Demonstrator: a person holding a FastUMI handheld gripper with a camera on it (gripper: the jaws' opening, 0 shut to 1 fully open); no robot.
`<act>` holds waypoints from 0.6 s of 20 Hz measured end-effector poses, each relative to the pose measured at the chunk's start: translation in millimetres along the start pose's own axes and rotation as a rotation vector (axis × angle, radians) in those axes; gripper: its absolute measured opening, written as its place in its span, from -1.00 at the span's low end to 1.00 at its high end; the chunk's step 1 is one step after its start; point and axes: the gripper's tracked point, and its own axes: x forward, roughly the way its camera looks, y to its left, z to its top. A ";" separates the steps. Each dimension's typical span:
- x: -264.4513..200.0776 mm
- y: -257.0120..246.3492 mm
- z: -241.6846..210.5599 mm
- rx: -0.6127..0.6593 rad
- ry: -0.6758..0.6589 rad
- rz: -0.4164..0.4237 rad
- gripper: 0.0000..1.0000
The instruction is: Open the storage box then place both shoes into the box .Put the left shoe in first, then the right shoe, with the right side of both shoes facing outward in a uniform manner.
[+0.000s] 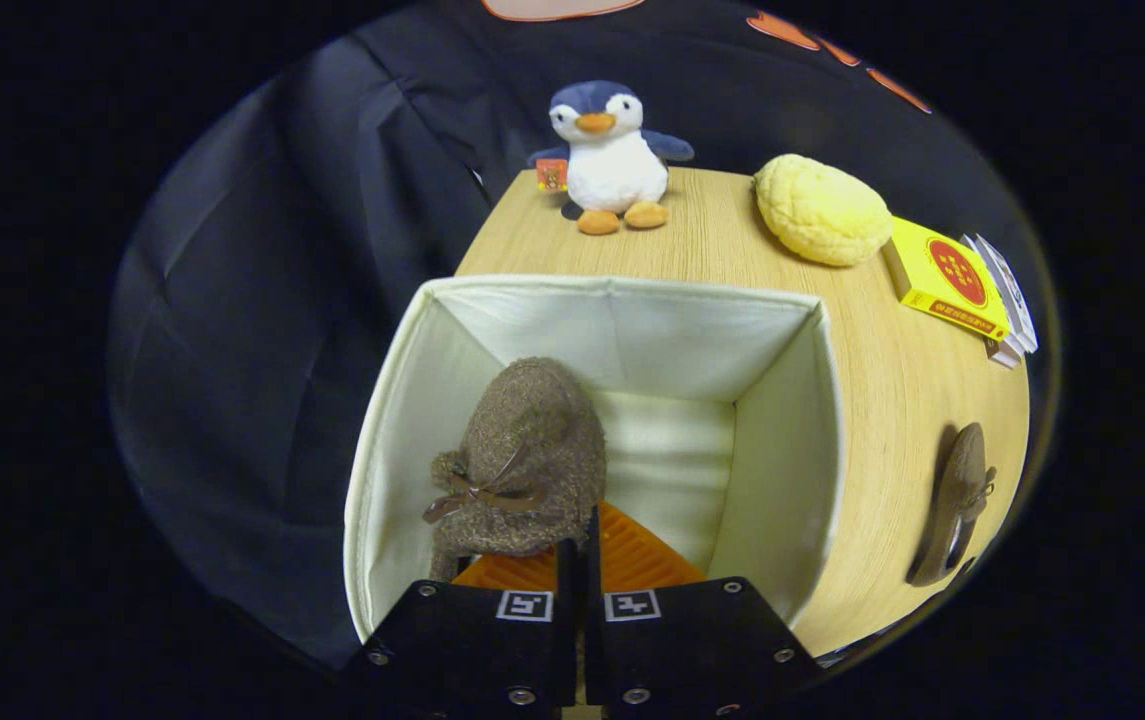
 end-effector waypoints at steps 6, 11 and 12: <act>18.2 18.5 -10.7 0.027 0.069 0.050 -0.76; -10.6 35.8 -20.6 -0.001 0.102 0.212 -0.50; -23.2 38.3 -16.8 0.010 0.093 0.256 -0.46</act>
